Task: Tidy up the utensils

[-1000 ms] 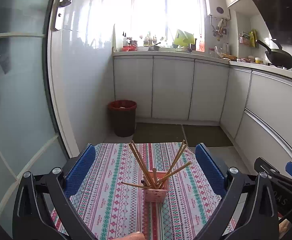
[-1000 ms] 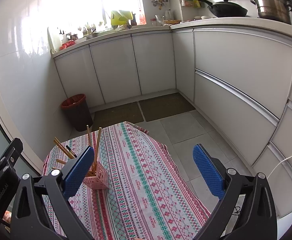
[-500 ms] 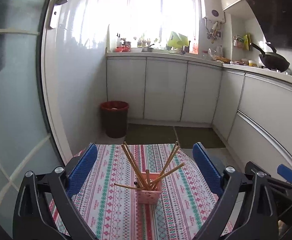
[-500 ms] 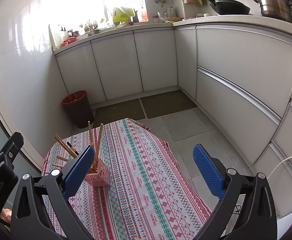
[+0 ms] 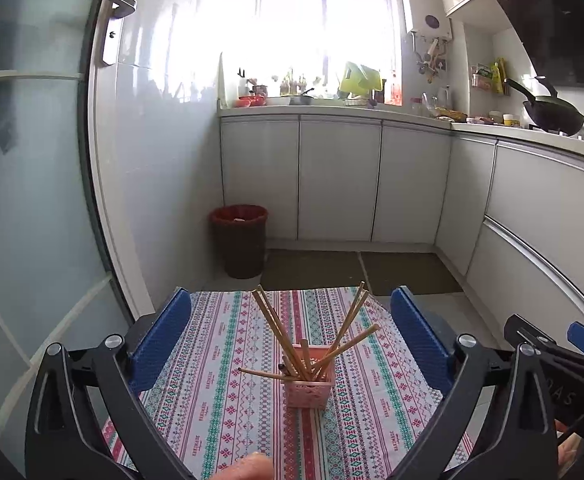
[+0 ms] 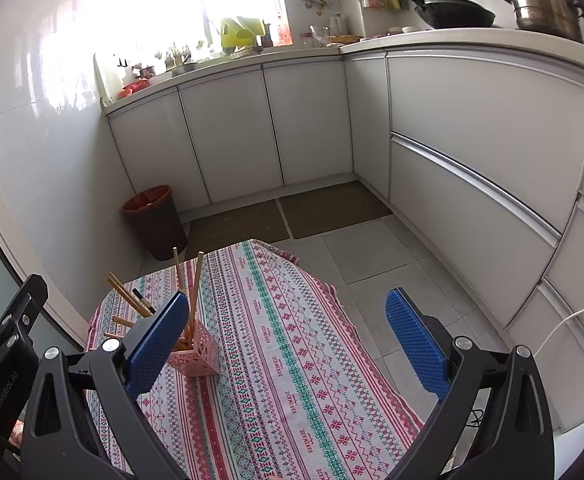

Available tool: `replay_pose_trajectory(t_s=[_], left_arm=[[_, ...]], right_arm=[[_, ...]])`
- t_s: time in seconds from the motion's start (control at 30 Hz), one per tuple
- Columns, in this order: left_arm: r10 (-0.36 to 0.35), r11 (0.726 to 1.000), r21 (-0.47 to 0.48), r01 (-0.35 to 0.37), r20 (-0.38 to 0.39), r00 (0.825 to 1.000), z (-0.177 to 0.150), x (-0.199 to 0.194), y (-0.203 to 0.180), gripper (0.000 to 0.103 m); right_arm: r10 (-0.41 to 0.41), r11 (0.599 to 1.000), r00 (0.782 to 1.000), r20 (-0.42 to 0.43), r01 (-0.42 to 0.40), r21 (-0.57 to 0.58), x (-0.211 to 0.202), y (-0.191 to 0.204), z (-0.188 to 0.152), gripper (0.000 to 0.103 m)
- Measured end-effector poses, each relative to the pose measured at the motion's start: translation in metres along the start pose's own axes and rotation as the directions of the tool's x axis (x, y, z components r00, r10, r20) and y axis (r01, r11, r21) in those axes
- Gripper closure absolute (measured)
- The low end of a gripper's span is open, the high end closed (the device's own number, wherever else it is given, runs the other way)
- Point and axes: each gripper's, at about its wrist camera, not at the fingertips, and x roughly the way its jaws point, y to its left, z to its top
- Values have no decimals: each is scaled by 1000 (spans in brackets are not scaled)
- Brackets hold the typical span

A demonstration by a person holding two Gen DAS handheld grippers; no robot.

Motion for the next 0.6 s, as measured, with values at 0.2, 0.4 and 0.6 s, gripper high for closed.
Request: replay_pose_trajectory(t_s=[0.2, 0.4, 0.6], left_arm=[[-2, 1000, -2, 2, -7, 1000, 0, 1, 0, 7], [-8, 1000, 3, 8, -16, 1000, 1, 2, 0, 7], [-10, 1000, 7, 10, -20, 1000, 1, 3, -1, 7]], right_arm=[[-1, 1000, 1000, 3, 1, 4, 0, 0, -2, 7], [-2, 1000, 1000, 1, 2, 7, -1, 0, -1, 7], [-2, 1000, 1000, -1, 2, 10, 1, -1, 0, 7]])
